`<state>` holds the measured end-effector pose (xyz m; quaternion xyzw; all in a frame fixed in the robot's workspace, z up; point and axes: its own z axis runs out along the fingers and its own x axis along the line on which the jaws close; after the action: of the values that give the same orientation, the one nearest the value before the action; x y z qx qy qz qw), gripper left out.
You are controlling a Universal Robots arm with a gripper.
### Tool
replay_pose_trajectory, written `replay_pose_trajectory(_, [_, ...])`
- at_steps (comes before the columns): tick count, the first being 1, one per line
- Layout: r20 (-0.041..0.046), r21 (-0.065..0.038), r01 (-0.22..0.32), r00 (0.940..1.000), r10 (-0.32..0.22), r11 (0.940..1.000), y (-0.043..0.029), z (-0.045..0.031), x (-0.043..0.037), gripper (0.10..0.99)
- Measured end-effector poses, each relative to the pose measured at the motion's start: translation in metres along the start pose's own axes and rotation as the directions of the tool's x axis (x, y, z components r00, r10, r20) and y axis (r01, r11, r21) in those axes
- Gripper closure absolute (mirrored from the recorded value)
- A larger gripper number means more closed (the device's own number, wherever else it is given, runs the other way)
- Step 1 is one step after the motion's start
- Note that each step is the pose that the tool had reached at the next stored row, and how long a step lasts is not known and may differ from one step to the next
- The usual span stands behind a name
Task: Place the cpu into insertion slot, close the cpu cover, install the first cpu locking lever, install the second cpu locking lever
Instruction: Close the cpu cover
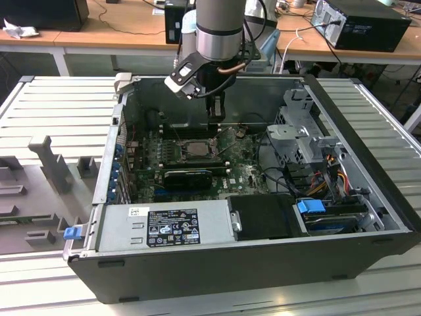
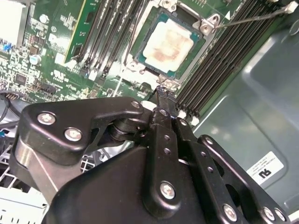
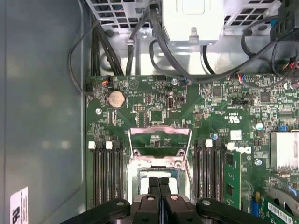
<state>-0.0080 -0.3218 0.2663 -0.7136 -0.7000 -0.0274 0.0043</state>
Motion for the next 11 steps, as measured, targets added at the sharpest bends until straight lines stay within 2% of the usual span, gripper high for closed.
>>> replay_pose_trajectory(2, [0.0000, 0.000, 0.000, 1.0000, 0.000, 1.0000, 0.0043, 0.0002, 0.0002, 0.980])
replay_pose_trajectory(11, [0.0000, 0.000, 0.000, 1.0000, 0.000, 1.0000, 0.0119, 0.0004, 0.0011, 0.980])
